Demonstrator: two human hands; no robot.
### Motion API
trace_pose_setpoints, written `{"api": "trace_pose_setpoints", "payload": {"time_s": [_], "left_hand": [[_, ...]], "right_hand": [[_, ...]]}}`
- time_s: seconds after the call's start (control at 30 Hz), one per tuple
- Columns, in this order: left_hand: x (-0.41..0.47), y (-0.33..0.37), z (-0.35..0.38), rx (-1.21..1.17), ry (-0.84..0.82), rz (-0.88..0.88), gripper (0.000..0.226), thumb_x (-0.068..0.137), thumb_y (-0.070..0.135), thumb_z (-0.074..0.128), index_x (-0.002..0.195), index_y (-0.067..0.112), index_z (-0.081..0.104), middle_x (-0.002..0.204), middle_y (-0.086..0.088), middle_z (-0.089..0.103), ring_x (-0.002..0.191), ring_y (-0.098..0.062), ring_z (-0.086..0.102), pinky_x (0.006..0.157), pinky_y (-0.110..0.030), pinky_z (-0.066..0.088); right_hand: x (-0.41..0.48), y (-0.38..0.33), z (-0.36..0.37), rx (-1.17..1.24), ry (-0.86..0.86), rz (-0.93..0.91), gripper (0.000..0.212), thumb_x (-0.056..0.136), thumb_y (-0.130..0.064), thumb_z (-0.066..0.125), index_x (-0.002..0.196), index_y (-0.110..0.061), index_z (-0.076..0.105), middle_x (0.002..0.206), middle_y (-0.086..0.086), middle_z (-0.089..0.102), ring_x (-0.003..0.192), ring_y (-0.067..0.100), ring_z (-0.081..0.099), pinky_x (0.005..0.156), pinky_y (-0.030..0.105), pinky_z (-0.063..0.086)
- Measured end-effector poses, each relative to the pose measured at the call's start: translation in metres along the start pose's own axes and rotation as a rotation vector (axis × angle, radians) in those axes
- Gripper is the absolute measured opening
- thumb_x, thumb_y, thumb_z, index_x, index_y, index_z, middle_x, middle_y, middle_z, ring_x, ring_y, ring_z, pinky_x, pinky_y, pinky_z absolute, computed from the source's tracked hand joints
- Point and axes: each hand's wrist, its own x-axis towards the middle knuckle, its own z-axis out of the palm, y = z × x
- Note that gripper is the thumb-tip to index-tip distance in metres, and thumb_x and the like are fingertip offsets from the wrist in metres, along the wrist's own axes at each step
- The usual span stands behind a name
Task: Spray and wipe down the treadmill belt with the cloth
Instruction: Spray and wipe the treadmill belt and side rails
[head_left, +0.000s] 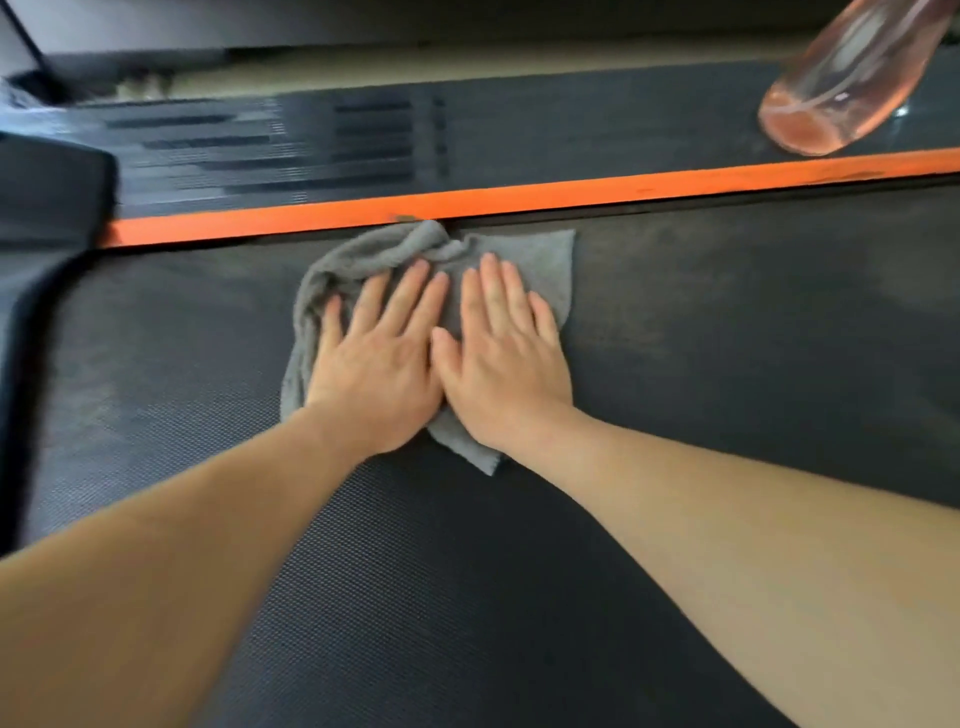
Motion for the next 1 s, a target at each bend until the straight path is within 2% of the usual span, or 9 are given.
{"api": "trace_pose_setpoints", "payload": {"time_s": [0.1,0.3,0.43,0.57,0.7,0.73,0.83,0.9,1.0], "left_hand": [[-0.002,-0.049,-0.003,0.003,0.000,-0.067,0.065,0.096,0.049,0.006,0.158,0.030,-0.005,0.165,0.012,-0.009,0.152,-0.020,-0.004,0.119,-0.055,0.006],[-0.005,-0.058,0.004,0.006,0.022,-0.092,0.072,0.089,0.053,0.000,0.158,0.032,-0.004,0.165,0.014,-0.006,0.152,-0.019,0.000,0.120,-0.052,0.007],[-0.002,-0.047,-0.003,0.038,-0.056,-0.150,0.063,0.102,0.045,0.015,0.158,0.028,-0.008,0.165,0.010,-0.013,0.152,-0.021,-0.007,0.121,-0.053,0.005],[0.001,0.005,-0.010,0.004,-0.093,-0.239,0.065,0.102,0.042,0.020,0.158,0.020,-0.004,0.166,0.002,-0.013,0.152,-0.028,-0.010,0.120,-0.057,0.005],[-0.003,0.106,0.006,0.017,-0.108,-0.067,0.066,0.098,0.044,0.003,0.157,0.017,-0.010,0.164,-0.001,-0.020,0.150,-0.032,-0.017,0.118,-0.059,0.001],[-0.005,0.149,0.008,-0.015,-0.106,0.002,0.067,0.098,0.047,0.003,0.157,0.018,-0.012,0.164,0.000,-0.021,0.150,-0.032,-0.019,0.118,-0.059,-0.001],[-0.018,0.219,0.018,-0.062,-0.167,0.192,0.069,0.103,0.050,0.018,0.156,0.021,-0.014,0.163,0.002,-0.023,0.149,-0.028,-0.022,0.119,-0.058,-0.006],[-0.033,0.247,0.020,-0.070,-0.175,0.280,0.066,0.105,0.045,0.022,0.158,0.021,-0.008,0.163,0.002,-0.025,0.150,-0.026,-0.020,0.119,-0.056,-0.004],[-0.049,0.247,0.021,-0.164,-0.196,0.326,0.062,0.105,0.033,0.027,0.158,0.026,-0.005,0.163,0.006,-0.024,0.151,-0.019,-0.016,0.121,-0.047,-0.004]], "right_hand": [[0.026,-0.045,0.015,-0.045,0.022,-0.056,0.069,0.102,-0.051,0.017,0.159,-0.015,0.004,0.167,0.009,-0.006,0.153,0.021,-0.008,0.123,0.043,-0.003],[0.029,-0.050,0.020,-0.065,-0.011,-0.085,0.069,0.102,-0.052,0.017,0.159,-0.017,0.004,0.167,0.009,-0.007,0.153,0.023,-0.010,0.123,0.045,-0.003],[0.031,-0.039,0.012,-0.016,-0.031,-0.156,0.069,0.102,-0.055,0.020,0.160,-0.020,0.005,0.167,0.006,-0.007,0.153,0.022,-0.010,0.123,0.043,-0.003],[0.009,0.018,-0.008,-0.118,-0.056,-0.254,0.063,0.105,-0.050,0.017,0.159,-0.022,0.001,0.167,0.003,-0.009,0.153,0.025,-0.012,0.124,0.042,-0.002],[-0.046,0.106,-0.033,-0.220,-0.180,-0.143,0.064,0.106,-0.045,0.016,0.158,-0.015,-0.008,0.165,0.010,-0.015,0.153,0.026,-0.012,0.124,0.042,0.001],[-0.067,0.143,-0.052,-0.292,-0.235,-0.082,0.064,0.106,-0.043,0.017,0.158,-0.014,-0.009,0.165,0.011,-0.014,0.153,0.026,-0.010,0.124,0.043,0.002],[-0.102,0.207,-0.087,-0.422,-0.325,0.121,0.062,0.105,-0.037,0.024,0.158,-0.009,0.007,0.166,0.010,0.007,0.153,0.029,0.001,0.124,0.045,0.010],[-0.122,0.232,-0.108,-0.456,-0.394,0.201,0.058,0.105,-0.034,0.025,0.158,-0.012,0.014,0.165,0.007,0.017,0.152,0.029,0.009,0.121,0.045,0.017],[-0.128,0.232,-0.113,-0.334,-0.505,0.281,0.063,0.106,-0.041,0.027,0.159,-0.015,0.004,0.167,0.008,0.003,0.153,0.026,0.007,0.118,0.043,0.027]]}}
